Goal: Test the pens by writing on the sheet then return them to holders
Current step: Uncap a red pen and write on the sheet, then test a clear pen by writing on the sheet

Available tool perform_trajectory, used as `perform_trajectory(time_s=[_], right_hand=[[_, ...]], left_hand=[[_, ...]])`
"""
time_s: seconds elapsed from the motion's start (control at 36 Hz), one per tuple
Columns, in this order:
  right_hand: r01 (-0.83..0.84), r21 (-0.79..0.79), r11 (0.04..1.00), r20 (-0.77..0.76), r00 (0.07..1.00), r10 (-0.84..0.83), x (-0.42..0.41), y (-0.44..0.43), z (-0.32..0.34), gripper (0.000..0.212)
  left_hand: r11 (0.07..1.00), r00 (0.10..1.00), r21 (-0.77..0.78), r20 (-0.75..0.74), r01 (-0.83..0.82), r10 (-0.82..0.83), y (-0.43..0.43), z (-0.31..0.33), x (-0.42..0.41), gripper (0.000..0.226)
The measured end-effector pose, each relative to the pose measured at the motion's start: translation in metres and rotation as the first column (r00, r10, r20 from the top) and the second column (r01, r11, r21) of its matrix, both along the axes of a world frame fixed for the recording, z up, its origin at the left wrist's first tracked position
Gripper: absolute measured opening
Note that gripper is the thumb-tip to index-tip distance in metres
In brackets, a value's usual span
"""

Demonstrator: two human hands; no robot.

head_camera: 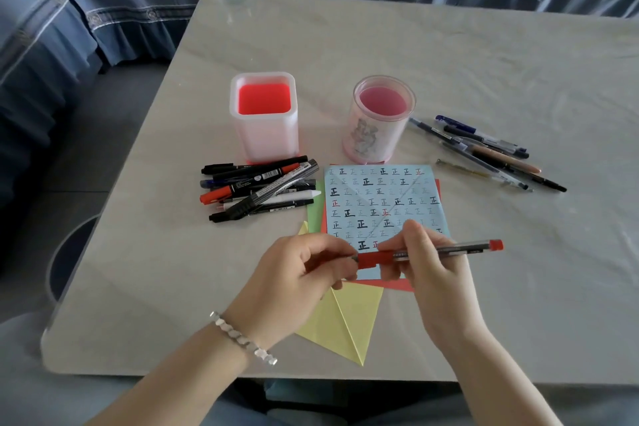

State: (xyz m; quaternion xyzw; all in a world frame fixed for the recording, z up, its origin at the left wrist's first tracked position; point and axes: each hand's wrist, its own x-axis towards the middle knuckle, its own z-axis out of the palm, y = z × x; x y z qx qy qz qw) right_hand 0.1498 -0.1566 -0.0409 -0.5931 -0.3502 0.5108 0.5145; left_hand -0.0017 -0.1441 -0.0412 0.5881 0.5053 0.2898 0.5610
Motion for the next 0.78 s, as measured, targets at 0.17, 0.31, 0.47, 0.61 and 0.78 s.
perform_trajectory(time_s=[0.17, 0.31, 0.47, 0.61, 0.78], right_hand=[[-0.131, 0.035, 0.991, 0.1, 0.987, 0.127, 0.005, 0.012, 0.013, 0.045], [-0.168, -0.012, 0.986, 0.048, 0.985, 0.168, 0.003, 0.016, 0.003, 0.042], [-0.229, -0.096, 0.969, 0.103, 0.966, 0.239, -0.001, 0.009, -0.019, 0.013], [-0.18, -0.183, 0.966, 0.196, 0.957, 0.216, 0.017, 0.013, -0.031, 0.007], [-0.099, -0.162, 0.982, 0.261, 0.955, 0.14, 0.046, 0.023, -0.035, 0.012]], left_hand=[[0.927, 0.948, -0.362, 0.317, 0.096, 0.026, 0.011, 0.008, -0.001, 0.019], [0.993, 0.993, -0.02, -0.027, 0.115, -0.116, 0.013, 0.0, -0.008, 0.013], [0.83, 0.861, 0.547, -0.469, 0.107, 0.199, 0.01, -0.033, -0.031, 0.015], [0.771, 0.652, 0.629, -0.625, 0.096, 0.429, 0.026, -0.061, -0.072, 0.027], [0.752, 0.516, 0.65, -0.682, 0.106, 0.517, 0.029, -0.067, -0.063, 0.025]])
